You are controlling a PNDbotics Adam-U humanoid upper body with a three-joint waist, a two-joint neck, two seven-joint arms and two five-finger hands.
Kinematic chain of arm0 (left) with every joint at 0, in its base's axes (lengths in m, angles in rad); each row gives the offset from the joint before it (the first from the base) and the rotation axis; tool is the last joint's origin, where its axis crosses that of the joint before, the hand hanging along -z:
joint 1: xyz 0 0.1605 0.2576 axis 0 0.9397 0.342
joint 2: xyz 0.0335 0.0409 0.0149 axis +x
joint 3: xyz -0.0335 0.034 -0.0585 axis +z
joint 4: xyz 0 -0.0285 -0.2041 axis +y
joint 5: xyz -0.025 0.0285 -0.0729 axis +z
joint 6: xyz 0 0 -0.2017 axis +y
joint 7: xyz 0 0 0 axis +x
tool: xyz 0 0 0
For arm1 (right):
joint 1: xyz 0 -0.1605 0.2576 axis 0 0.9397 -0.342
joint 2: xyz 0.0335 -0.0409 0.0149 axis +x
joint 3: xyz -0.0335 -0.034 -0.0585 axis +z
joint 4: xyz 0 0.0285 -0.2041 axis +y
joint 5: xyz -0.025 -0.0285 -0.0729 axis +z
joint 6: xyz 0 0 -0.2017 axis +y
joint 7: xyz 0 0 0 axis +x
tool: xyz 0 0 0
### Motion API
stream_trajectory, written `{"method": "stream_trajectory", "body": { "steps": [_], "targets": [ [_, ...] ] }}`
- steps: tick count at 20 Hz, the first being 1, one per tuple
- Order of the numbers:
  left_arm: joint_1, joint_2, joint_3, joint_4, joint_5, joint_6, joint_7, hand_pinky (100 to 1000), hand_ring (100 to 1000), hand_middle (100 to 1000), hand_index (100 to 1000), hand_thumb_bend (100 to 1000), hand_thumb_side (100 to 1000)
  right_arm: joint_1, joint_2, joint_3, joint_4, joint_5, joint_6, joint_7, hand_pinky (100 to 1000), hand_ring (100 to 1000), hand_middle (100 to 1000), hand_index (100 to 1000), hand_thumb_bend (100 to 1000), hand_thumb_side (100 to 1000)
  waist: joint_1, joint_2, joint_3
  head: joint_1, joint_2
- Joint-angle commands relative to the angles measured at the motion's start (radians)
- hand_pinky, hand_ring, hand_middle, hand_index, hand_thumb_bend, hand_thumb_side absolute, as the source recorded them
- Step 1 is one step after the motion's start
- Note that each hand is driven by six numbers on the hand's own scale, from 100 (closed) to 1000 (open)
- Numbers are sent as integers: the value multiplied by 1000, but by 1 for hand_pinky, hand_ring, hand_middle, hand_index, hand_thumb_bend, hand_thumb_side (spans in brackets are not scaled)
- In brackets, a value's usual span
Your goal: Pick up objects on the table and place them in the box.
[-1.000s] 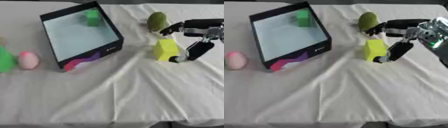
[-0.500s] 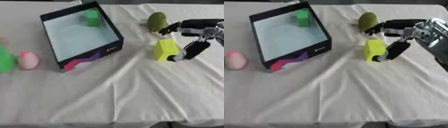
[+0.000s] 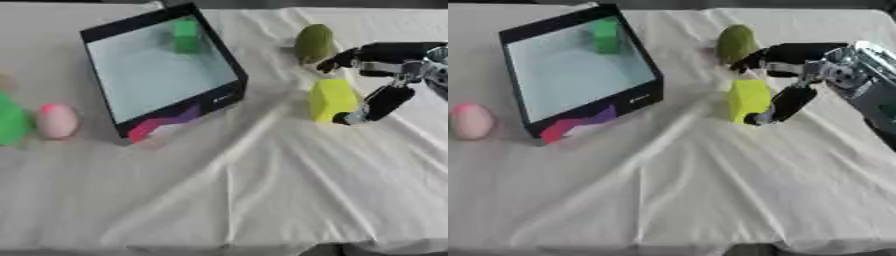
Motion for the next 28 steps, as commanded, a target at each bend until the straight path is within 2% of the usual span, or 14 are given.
{"method": "stream_trajectory", "body": {
  "steps": [1, 11, 23, 28],
  "targets": [
    [-9, 22, 4, -16, -2, -1, -4, 784, 839, 763, 755, 100, 785, -19, -15, -9, 19, 14, -7, 3, 991, 937, 887, 1000, 446, 401, 10, -3, 1, -3, -14],
    [-8, 21, 1, -16, -5, -1, -9, 783, 841, 764, 754, 100, 787, -27, -1, -17, 63, 31, -10, -40, 988, 933, 883, 998, 447, 408, 13, 2, -2, -2, -20],
    [-10, 19, 1, -18, -4, -1, -12, 784, 843, 765, 754, 100, 787, -48, 23, -18, 187, 55, -61, -14, 982, 928, 872, 967, 446, 393, 16, 8, 0, -5, -22],
    [-11, 19, -2, -18, -6, 0, -15, 784, 844, 765, 754, 100, 787, -61, 36, -17, 212, 52, -61, -13, 976, 920, 856, 949, 447, 372, 16, 9, 1, -5, -24]
  ]
}}
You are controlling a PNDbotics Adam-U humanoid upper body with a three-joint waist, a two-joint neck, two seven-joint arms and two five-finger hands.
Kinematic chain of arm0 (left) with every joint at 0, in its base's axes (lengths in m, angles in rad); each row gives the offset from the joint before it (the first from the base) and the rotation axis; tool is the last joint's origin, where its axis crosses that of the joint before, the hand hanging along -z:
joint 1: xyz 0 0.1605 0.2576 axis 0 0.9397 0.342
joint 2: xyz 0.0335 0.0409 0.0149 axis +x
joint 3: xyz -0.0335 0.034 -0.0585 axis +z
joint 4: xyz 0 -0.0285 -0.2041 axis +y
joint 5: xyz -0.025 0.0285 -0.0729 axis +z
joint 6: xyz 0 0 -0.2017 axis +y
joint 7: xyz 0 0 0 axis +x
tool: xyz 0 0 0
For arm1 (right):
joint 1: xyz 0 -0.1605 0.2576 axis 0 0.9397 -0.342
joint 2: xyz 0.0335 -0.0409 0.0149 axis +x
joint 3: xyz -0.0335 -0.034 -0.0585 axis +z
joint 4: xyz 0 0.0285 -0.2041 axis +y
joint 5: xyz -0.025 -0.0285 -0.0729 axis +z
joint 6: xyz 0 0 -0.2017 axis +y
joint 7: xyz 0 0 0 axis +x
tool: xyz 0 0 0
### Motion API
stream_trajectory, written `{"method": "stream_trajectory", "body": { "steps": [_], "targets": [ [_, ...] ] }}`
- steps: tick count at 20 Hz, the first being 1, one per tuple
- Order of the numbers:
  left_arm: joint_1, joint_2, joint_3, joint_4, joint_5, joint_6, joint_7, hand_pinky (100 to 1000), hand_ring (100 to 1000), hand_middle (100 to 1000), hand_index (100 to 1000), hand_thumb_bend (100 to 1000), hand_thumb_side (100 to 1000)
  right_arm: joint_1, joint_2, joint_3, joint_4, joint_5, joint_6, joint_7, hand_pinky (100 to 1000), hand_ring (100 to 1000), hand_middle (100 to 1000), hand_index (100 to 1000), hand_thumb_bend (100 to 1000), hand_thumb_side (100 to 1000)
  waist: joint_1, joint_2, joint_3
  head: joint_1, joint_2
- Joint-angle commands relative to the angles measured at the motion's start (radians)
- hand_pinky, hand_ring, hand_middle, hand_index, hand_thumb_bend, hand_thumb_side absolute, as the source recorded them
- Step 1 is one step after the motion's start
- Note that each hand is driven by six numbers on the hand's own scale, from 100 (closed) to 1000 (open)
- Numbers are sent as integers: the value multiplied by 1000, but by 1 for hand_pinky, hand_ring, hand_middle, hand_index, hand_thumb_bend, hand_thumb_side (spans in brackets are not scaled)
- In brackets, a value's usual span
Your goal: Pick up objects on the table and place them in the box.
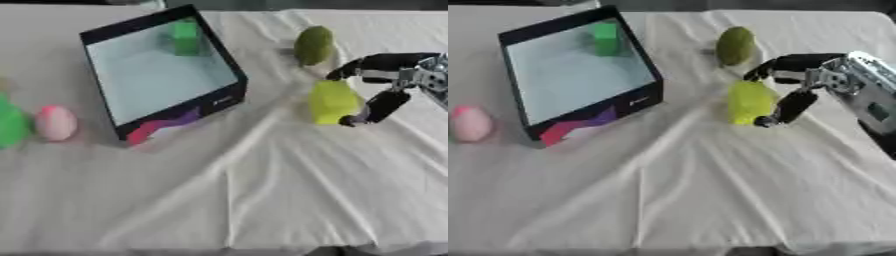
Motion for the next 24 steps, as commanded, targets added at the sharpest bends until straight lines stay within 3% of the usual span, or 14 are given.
{"method": "stream_trajectory", "body": {
  "steps": [1, 10, 14, 18, 21, 23, 24],
  "targets": [
    [-11, 19, 1, -18, -5, -1, -5, 784, 844, 765, 754, 100, 787, -22, -11, -15, 11, -1, -3, 1, 973, 916, 849, 946, 447, 363, 17, 3, 1, -2, -15],
    [-14, 18, -1, -19, -5, 1, -10, 785, 846, 766, 754, 100, 788, -35, 11, -10, 20, -24, 8, 6, 962, 898, 827, 940, 447, 308, 17, 6, 4, -1, -16],
    [-17, 16, -1, -20, -4, 1, -12, 785, 846, 766, 753, 100, 787, -37, 23, -3, 32, -13, 7, 13, 954, 888, 804, 923, 447, 333, 17, 8, 7, 1, -17],
    [-19, 15, -2, -20, -4, 2, -14, 786, 847, 764, 753, 100, 788, -39, 37, 5, 54, -2, 9, 12, 935, 866, 736, 877, 422, 357, 18, 10, 8, 2, -19],
    [-19, 15, -2, -19, -4, 3, -16, 786, 847, 763, 753, 100, 787, -38, 45, 3, 62, -11, 30, -12, 896, 818, 641, 810, 352, 292, 18, 9, 8, 2, -16],
    [-18, 16, -2, -19, -4, 3, -16, 786, 847, 763, 753, 100, 787, -38, 44, 1, 57, -23, 51, -36, 882, 801, 624, 796, 341, 288, 17, 8, 8, 2, -15],
    [-18, 16, -2, -19, -4, 3, -16, 786, 847, 763, 753, 100, 786, -38, 42, -2, 50, -31, 61, -52, 833, 722, 554, 720, 312, 313, 16, 7, 9, 3, -14]
  ]
}}
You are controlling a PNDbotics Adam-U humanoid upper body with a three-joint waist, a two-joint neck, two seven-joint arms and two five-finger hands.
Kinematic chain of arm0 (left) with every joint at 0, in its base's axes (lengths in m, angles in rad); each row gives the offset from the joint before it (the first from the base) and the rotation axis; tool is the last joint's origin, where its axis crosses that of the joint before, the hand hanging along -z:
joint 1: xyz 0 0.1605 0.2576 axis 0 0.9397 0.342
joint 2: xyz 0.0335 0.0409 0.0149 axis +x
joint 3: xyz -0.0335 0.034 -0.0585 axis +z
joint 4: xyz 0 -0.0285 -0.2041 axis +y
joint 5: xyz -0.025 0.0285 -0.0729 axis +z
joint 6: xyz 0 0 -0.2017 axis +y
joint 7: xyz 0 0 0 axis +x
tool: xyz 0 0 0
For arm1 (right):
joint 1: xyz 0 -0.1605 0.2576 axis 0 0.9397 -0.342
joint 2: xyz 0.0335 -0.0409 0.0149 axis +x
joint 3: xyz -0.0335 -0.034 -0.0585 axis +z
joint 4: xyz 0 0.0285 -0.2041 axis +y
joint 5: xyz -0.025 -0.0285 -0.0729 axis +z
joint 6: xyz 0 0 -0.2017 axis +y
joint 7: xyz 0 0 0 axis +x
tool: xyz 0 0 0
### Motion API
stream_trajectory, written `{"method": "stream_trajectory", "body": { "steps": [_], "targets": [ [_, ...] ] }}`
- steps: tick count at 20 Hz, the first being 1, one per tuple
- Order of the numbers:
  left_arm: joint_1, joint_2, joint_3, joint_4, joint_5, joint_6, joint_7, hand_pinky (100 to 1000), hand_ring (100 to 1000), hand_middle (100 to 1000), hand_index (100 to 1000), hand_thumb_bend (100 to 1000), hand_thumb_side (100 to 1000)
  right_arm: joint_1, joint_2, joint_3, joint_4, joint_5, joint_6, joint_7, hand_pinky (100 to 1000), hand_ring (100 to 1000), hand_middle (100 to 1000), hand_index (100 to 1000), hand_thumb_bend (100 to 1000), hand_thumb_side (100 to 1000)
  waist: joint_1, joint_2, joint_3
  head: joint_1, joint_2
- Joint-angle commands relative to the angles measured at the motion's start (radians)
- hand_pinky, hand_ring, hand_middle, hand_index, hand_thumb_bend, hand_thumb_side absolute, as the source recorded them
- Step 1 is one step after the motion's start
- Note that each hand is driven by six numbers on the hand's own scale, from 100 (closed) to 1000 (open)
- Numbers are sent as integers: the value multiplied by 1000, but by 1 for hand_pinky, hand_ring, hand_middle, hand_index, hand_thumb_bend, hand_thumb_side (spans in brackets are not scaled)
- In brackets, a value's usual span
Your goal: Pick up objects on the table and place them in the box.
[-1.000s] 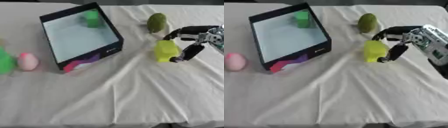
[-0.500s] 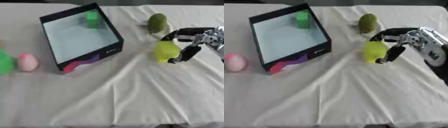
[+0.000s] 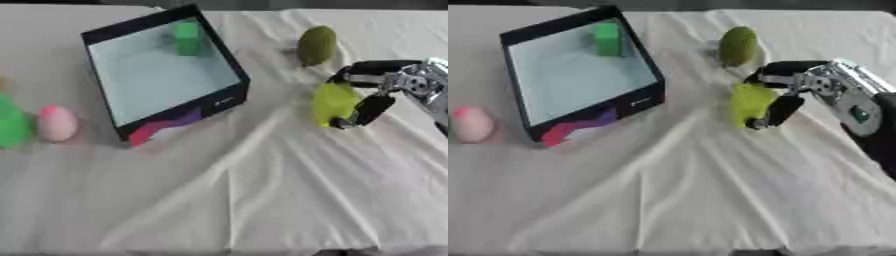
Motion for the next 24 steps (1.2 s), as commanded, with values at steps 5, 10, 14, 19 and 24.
{"method": "stream_trajectory", "body": {
  "steps": [5, 10, 14, 19, 24],
  "targets": [
    [-5, 21, 7, -18, 0, -3, 2, 786, 848, 764, 754, 100, 784, -1, -56, -59, -120, -88, 73, -141, 775, 633, 509, 669, 165, 294, 6, -10, -1, 1, -10],
    [-3, 25, 16, -23, 6, -10, 21, 786, 846, 767, 754, 100, 776, -27, -102, -137, -290, -193, 103, -144, 783, 635, 513, 675, 117, 255, 2, -17, -4, -1, -2],
    [-7, 28, 17, -25, 17, -18, 44, 782, 834, 759, 753, 100, 770, -143, -79, -152, -333, -250, 126, -106, 776, 629, 513, 673, 109, 219, -3, -23, -2, -15, 1],
    [-28, 22, 33, -39, 34, -31, 78, 784, 841, 771, 757, 100, 753, -362, 78, -103, -155, -193, 118, -37, 772, 627, 513, 668, 120, 238, 1, -31, -4, -51, 8],
    [-34, 30, 76, -61, 51, -47, 127, 788, 847, 779, 761, 100, 740, -497, 236, -90, 97, -2, 37, -36, 774, 641, 521, 674, 168, 293, 10, -34, 12, -94, 18]
  ]
}}
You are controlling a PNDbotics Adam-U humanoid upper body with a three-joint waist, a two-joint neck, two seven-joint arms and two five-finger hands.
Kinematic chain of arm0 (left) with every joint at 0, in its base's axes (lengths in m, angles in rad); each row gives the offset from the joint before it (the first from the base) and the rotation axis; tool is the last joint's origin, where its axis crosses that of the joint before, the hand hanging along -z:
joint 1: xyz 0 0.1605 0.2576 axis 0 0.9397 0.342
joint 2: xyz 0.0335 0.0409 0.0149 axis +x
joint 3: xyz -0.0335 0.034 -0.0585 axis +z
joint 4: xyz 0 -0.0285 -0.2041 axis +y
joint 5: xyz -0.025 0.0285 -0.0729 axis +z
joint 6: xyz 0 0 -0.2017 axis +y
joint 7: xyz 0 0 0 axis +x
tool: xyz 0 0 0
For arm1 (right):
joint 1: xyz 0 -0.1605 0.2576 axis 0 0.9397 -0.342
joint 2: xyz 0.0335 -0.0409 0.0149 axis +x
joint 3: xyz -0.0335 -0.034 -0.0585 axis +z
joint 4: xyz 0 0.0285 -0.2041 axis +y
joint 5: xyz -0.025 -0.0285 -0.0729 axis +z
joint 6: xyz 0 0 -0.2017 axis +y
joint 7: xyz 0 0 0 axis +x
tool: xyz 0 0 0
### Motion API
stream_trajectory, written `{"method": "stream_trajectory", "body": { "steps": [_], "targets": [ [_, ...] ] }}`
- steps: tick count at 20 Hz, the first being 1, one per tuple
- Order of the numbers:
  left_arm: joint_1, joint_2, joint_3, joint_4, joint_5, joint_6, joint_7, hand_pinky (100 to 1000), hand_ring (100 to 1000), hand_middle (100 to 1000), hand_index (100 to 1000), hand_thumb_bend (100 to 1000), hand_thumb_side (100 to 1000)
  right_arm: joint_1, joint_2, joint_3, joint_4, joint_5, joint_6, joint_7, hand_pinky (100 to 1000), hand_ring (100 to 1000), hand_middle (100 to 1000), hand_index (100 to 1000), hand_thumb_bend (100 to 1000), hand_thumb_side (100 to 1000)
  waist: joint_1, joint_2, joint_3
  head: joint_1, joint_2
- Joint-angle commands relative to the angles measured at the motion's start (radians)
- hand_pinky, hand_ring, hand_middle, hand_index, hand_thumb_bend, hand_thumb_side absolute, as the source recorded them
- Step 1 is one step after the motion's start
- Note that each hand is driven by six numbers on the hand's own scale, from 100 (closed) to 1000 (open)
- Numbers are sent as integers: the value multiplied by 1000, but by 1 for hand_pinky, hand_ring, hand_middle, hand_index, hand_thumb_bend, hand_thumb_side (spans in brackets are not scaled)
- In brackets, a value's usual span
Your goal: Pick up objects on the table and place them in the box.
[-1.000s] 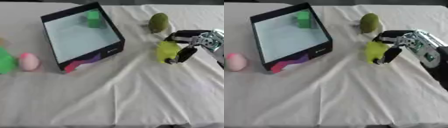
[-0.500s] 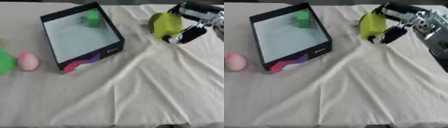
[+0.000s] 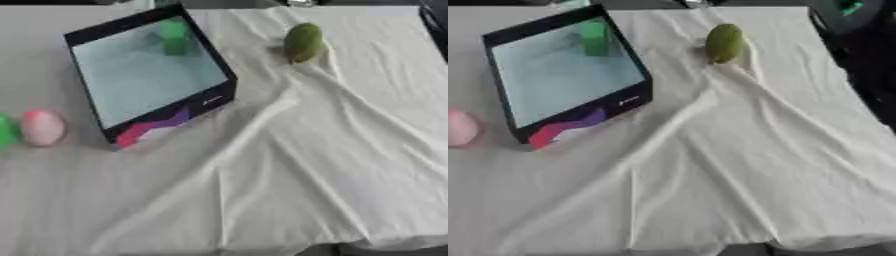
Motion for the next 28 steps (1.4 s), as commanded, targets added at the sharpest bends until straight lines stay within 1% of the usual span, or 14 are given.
{"method": "stream_trajectory", "body": {
  "steps": [1, 4, 7, 9, 12, 16, 23, 28],
  "targets": [
    [-9, 32, 42, -32, 11, -11, 38, 789, 849, 780, 761, 100, 738, -64, 75, -8, 139, 121, -48, -5, 774, 643, 522, 674, 174, 300, 11, -33, 8, -28, 9],
    [-12, 43, 72, -43, 15, -25, 78, 792, 855, 780, 761, 100, 722, -104, 136, -19, 252, 234, -81, -26, 774, 649, 525, 675, 211, 346, 15, -34, 22, -46, 13],
    [-19, 60, 88, -54, 18, -35, 102, 796, 860, 786, 763, 100, 718, -139, 199, -36, 362, 332, -104, -53, 772, 649, 525, 676, 216, 357, 17, -34, 32, -60, 14],
    [-24, 62, 97, -56, 21, -39, 117, 801, 861, 784, 761, 100, 715, -159, 235, -46, 420, 379, -121, -70, 773, 652, 528, 679, 214, 358, 17, -34, 36, -69, 14],
    [-30, 68, 105, -61, 23, -45, 131, 809, 861, 782, 760, 100, 709, -179, 280, -57, 484, 425, -143, -81, 777, 657, 534, 684, 200, 354, 18, -33, 44, -81, 14],
    [-40, 73, 111, -68, 22, -50, 136, 814, 861, 781, 760, 100, 704, -183, 316, -62, 518, 455, -165, -85, 778, 661, 538, 688, 191, 348, 14, -34, 54, -96, 14],
    [-46, 73, 113, -74, 16, -53, 142, 815, 859, 779, 760, 100, 702, -168, 342, -64, 532, 468, -154, -113, 770, 653, 533, 685, 176, 336, 9, -36, 72, -119, 14],
    [-48, 74, 117, -76, 13, -55, 144, 814, 858, 778, 760, 100, 701, -156, 355, -53, 531, 468, -152, -103, 765, 658, 538, 688, 163, 344, 5, -35, 81, -123, 14]
  ]
}}
